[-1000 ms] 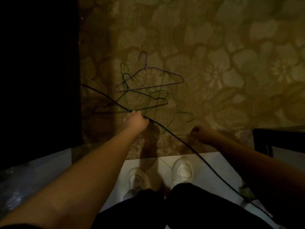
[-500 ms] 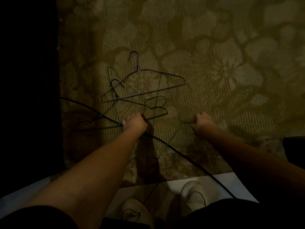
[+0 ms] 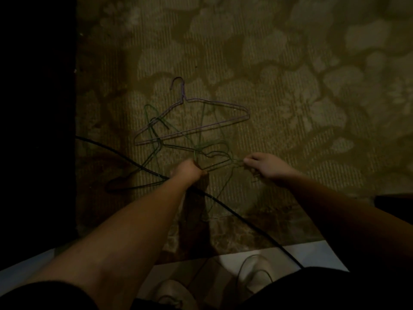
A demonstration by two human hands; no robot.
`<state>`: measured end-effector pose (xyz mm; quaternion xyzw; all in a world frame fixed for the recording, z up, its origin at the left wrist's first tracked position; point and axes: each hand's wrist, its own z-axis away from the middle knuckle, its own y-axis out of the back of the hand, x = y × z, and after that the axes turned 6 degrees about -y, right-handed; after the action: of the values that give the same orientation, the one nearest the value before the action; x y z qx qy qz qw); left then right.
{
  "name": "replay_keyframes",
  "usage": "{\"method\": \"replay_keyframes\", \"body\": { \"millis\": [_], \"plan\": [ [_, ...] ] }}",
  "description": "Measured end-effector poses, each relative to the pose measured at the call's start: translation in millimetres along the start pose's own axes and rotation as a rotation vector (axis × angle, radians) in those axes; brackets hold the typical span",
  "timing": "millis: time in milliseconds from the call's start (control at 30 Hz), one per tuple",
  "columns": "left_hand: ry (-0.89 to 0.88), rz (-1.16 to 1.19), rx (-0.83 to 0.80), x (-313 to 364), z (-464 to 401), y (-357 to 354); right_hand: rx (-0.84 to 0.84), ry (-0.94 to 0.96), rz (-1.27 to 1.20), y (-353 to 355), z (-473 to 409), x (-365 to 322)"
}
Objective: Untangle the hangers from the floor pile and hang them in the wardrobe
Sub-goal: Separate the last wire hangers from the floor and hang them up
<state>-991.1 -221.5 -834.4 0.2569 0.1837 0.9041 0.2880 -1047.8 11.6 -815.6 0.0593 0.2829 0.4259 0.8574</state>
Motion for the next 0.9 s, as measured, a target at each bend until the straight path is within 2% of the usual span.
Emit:
{"method": "replay_keyframes", "body": {
  "millis": [100, 167, 300, 367, 600, 633, 733, 767, 833, 900],
  "plan": [
    [-0.052, 0.072, 0.012, 5, 4, 4, -0.014, 0.046, 0.098, 16, 6, -6],
    [-0.082, 0.136, 0.003, 8, 9, 11, 0.040, 0.043, 0.153, 29, 3, -14],
    [-0.061, 0.348, -0.076, 12, 25, 28, 0.318, 0.122, 0.220, 50, -27, -40],
    [-0.067, 0.376, -0.082, 11, 31, 34, 0.429, 0.163, 0.278, 53, -41, -59],
    [-0.051, 0.549, -0.006, -4, 35, 34, 0.435, 0.116, 0.529, 50, -73, -96],
    [-0.062, 0.538, 0.003, -7, 34, 33, 0.446, 0.132, 0.467, 50, -76, -100],
    [-0.071, 0.497, -0.023, -8, 43, 37, 0.475, 0.140, 0.038, 54, -82, -117],
    [-0.054, 0.516, -0.029, -10, 44, 39, 0.502, 0.155, 0.012, 55, -85, -121],
    [-0.052, 0.559, -0.032, -13, 44, 41, 0.526, 0.212, 0.202, 58, -91, -129],
    [-0.047, 0.541, -0.014, -12, 46, 46, 0.479, 0.262, 0.457, 60, -99, -134]
  ]
}}
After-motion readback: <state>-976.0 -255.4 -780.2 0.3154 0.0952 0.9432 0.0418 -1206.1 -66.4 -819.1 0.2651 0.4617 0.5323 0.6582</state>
